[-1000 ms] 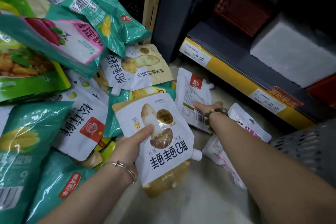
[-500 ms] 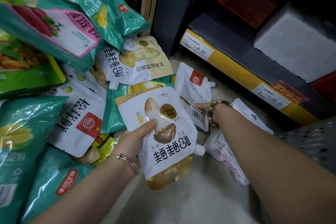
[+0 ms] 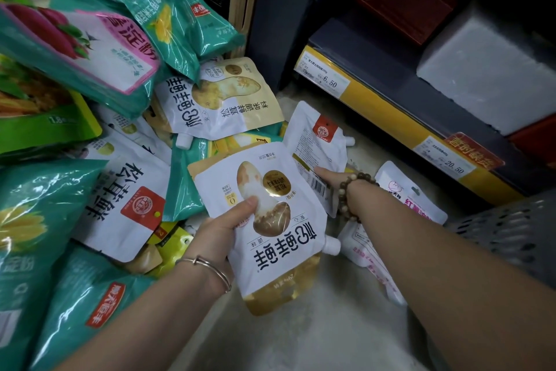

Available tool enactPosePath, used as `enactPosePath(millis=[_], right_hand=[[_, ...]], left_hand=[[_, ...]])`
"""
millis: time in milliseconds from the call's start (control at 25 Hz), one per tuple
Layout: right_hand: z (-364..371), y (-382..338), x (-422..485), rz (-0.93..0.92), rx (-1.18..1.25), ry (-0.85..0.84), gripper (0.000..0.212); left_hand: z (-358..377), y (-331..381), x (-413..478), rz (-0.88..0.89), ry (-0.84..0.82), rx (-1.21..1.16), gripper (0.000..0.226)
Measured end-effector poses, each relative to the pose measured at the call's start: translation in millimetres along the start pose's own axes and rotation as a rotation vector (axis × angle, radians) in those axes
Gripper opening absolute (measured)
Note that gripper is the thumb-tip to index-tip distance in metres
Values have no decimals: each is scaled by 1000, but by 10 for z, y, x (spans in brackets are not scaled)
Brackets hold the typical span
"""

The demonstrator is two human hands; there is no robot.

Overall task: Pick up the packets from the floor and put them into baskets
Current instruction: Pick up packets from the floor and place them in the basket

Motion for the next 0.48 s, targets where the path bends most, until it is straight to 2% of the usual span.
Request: enactPosePath(millis=[80,240,360,480], right_hand=[[-14,-21,-10,12,58,14,59],[-117,15,-63,23,103,77,34],[-172,56,-101,40,272,80,40],[-260,83,-208,-65,254,179,39]], left_hand=[[2,8,8,4,-2,9,14],[-38,15,22,4,7,16,15],[-40,26,-12,3,17,11,22],[-32,57,-66,47,56,7,35]])
Point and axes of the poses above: each hand's wrist, its own x-axis towards the middle knuckle, its own z-axis out of the palm, y = z × x, the point moved 3 cm from there along x, towards the middle knuckle, and after that the axes turned 9 degrees about -z, right-handed, at the moved point
